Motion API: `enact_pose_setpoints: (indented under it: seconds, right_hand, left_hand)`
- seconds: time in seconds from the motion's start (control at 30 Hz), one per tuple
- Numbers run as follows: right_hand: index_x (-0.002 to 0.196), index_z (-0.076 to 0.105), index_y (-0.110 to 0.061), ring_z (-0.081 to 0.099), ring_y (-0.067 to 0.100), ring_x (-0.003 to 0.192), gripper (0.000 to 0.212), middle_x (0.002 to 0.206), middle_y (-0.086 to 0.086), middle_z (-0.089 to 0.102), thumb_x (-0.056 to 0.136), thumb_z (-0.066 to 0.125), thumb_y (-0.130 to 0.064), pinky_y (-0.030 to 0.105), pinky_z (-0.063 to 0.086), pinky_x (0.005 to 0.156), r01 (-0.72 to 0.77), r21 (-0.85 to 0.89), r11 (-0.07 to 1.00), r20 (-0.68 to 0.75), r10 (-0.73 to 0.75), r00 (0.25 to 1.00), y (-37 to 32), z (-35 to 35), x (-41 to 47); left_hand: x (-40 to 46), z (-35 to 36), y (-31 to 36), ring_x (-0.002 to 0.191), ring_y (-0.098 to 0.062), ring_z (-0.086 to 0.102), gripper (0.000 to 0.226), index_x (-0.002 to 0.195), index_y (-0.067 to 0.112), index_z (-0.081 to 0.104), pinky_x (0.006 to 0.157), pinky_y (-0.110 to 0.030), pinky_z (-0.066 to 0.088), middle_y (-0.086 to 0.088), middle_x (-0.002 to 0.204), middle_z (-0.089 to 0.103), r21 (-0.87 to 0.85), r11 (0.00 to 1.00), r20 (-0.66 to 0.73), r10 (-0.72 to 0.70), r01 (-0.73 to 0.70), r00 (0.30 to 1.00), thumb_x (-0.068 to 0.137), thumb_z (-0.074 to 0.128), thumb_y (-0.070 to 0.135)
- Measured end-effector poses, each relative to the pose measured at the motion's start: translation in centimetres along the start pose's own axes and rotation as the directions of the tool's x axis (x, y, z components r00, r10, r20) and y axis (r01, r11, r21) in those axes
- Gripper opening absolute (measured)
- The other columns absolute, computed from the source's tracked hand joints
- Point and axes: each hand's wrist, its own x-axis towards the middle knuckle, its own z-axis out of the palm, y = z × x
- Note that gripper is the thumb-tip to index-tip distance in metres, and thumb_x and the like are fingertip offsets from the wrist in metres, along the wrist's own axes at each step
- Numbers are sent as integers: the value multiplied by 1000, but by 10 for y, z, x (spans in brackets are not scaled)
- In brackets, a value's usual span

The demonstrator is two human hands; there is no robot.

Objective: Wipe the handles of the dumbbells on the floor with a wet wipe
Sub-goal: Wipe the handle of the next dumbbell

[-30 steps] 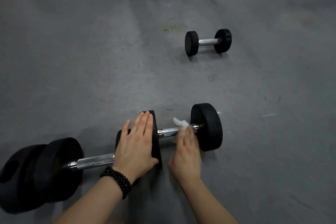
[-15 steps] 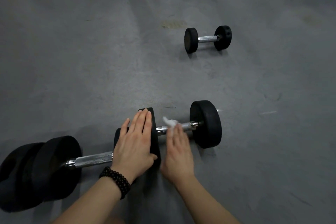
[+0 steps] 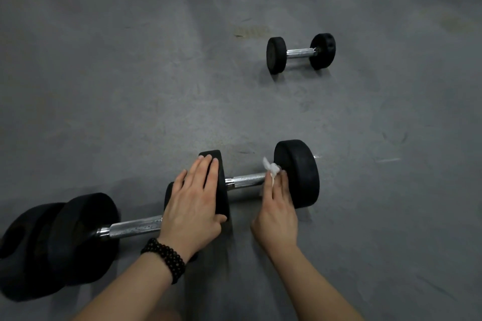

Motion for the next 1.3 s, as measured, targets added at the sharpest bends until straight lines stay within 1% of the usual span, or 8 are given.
enact_pose_setpoints:
  seconds: [0.2, 0.43, 0.53, 0.67, 0.83, 1.03, 1.17, 1.3]
  right_hand:
    - [156, 8, -4, -6, 30, 151, 98, 163, 19, 0, 75, 60, -23, 46, 10, 122, 201, 2, 980, 57, -201, 978, -19, -2, -3]
    - [155, 4, -2, -8, 33, 150, 101, 163, 22, -1, 75, 64, -19, 44, 7, 123, 60, 42, 997, 40, -62, 997, -21, -5, 8]
    - [156, 2, -6, -14, 29, 150, 100, 162, 18, -9, 81, 62, -31, 42, 1, 122, 226, -18, 974, 83, -223, 971, -25, -1, 6]
    - [154, 15, -1, 7, 35, 150, 110, 160, 24, 15, 65, 75, -21, 46, 17, 121, 14, -17, 1000, 19, -14, 1000, -11, -2, 14]
    - [154, -8, -6, -23, 27, 148, 108, 160, 15, -19, 81, 64, -40, 39, -7, 121, 216, 17, 976, 96, -217, 972, -31, -3, 14]
    - [154, 15, -1, 8, 35, 150, 107, 160, 25, 14, 66, 74, -18, 43, 12, 120, 16, -34, 999, 2, -16, 1000, -19, 1, 26]
    - [155, 5, -7, -8, 28, 151, 109, 163, 18, -1, 75, 74, -34, 41, 0, 121, 317, -70, 946, 97, -309, 946, -38, 4, 21]
    - [153, 19, -2, 12, 33, 150, 105, 159, 23, 20, 64, 72, -14, 44, 15, 120, 36, -77, 996, -40, -39, 998, -14, 3, 27]
  left_hand:
    - [-3, -1, 3, 151, -22, 13, 115, 152, 11, 26, 119, -47, 24, -8, 162, 19, 13, 1000, -5, -5, 5, 1000, 62, 87, 46]
    - [-5, 5, 7, 152, -22, 9, 95, 155, 7, 19, 119, -46, 25, -10, 164, 13, 47, 999, -80, -18, 21, 997, 83, 71, 37]
    - [-1, 5, 6, 152, -21, 2, 106, 157, 6, 9, 120, -46, 22, -10, 165, 2, 73, 997, -57, -13, 17, 998, 80, 69, 49]
    - [4, 6, 6, 152, -22, -3, 131, 157, 6, 2, 122, -45, 15, -11, 165, -5, 116, 993, -20, -18, 20, 1000, 65, 74, 68]
    - [8, 7, 6, 152, -22, -6, 140, 156, 6, -5, 123, -44, 10, -10, 164, -11, 147, 989, -8, -35, 36, 999, 61, 78, 67]
    - [17, 5, 1, 152, -22, -1, 144, 156, 6, -2, 123, -42, 11, -10, 165, -3, 144, 989, -8, -23, 24, 1000, 55, 84, 63]
    - [21, 4, 1, 152, -21, -2, 143, 156, 7, -4, 123, -42, 11, -9, 165, -3, 144, 989, 2, -33, 32, 999, 56, 84, 60]
    - [23, 4, -3, 152, -23, 7, 143, 156, 5, 7, 122, -43, 15, -10, 165, 7, 131, 991, -8, -25, 26, 1000, 49, 88, 55]
